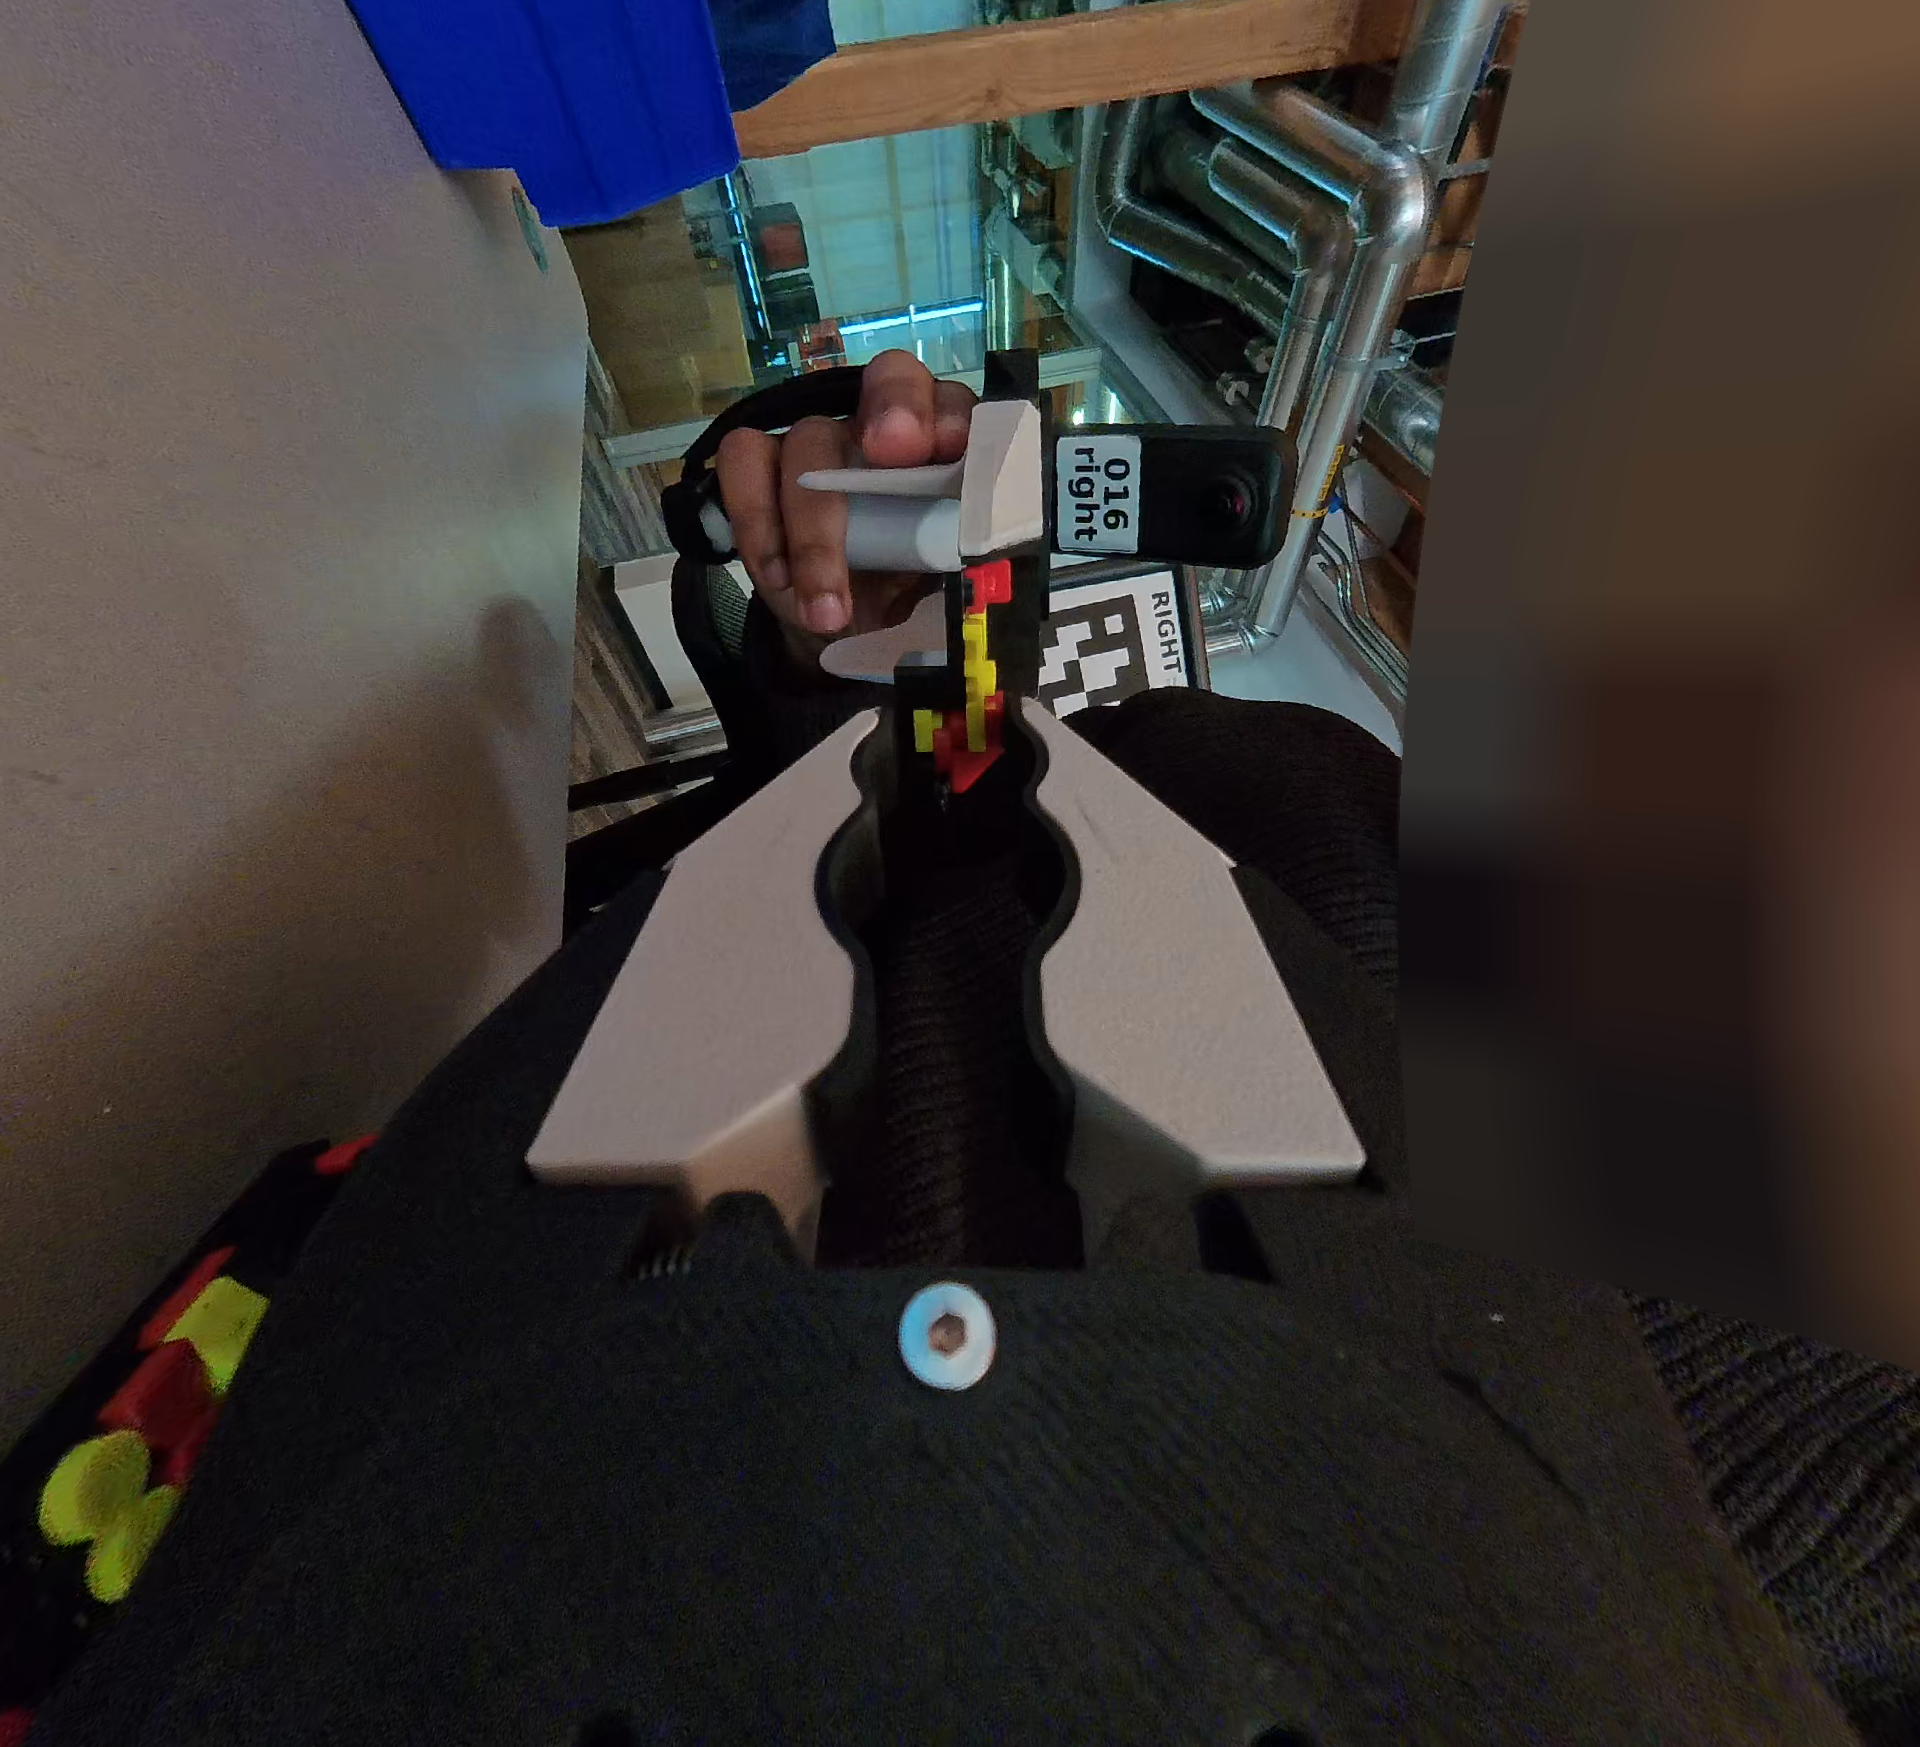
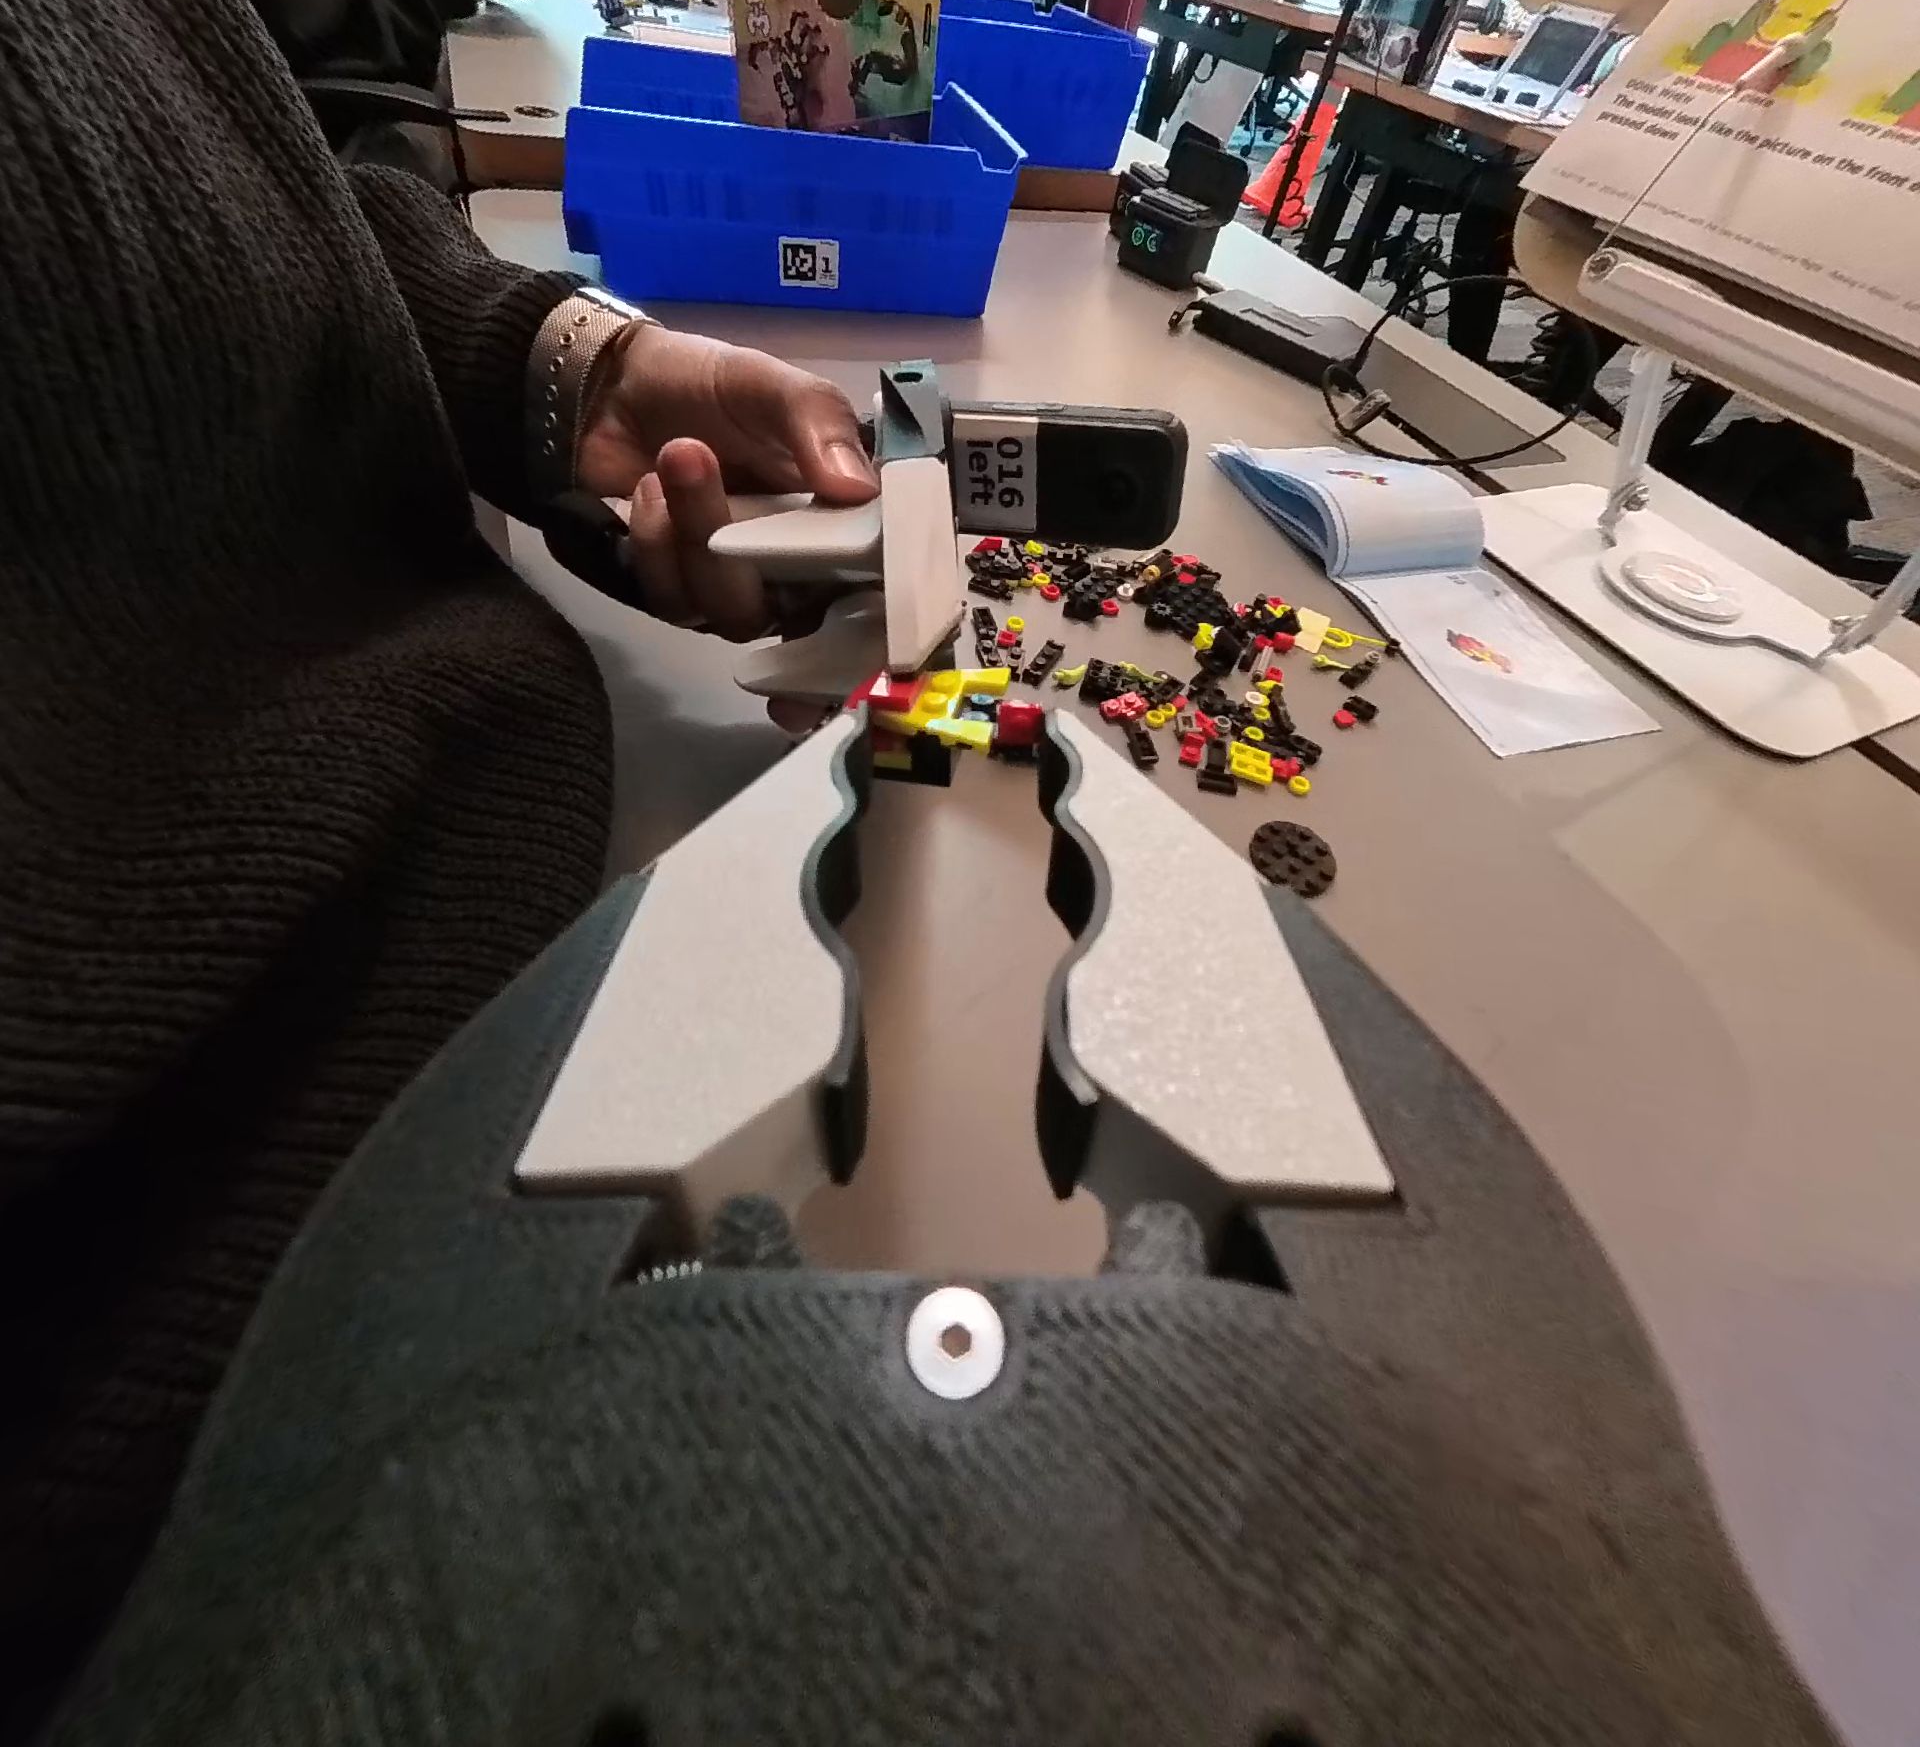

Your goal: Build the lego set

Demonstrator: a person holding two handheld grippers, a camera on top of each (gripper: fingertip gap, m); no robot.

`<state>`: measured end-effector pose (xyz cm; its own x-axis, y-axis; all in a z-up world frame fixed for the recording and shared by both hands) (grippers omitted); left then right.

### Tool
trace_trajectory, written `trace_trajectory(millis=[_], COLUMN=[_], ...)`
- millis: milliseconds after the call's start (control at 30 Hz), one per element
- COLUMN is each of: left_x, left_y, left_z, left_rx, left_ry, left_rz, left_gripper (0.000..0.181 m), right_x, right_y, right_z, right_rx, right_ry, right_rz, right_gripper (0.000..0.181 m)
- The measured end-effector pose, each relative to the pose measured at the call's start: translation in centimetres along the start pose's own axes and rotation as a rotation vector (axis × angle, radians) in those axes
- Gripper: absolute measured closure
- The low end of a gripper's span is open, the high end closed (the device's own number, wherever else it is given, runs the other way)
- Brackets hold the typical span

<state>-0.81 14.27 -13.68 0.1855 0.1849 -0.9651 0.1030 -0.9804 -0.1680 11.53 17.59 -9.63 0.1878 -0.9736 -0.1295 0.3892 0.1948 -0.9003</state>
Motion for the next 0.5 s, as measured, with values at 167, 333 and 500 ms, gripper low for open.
trace_trajectory(millis=[167, 333, 500], left_x=[-0.01, 0.0, -0.01], left_y=[0.0, 0.03, -0.06], left_z=[-0.03, -0.14, -0.09], left_rx=[0.0, -0.004, -0.018], left_ry=[-0.006, -0.007, -0.009], left_rz=[-0.001, 0.0, 0.0], left_gripper=[0.164, 0.164, 0.164], right_x=[-0.01, -0.08, -0.23], right_y=[0.01, 0.05, 0.05], right_z=[0.02, 0.1, 0.12], right_rx=[0.002, 0.004, 0.008], right_ry=[0.001, -0.002, 0.008], right_rz=[0.001, -0.001, -0.004], right_gripper=[0.151, 0.151, 0.152])
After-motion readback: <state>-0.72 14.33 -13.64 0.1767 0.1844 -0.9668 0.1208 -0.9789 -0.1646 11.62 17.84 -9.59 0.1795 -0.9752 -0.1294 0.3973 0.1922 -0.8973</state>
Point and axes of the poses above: each gripper's, where its closed fingertips meet, z back along the fingers, y out of its underside, x = y × z across the jaws, the point moved 7 cm from there along z, back along the fingers, and after that the axes turned 9 degrees about x, right-handed, at the moved point
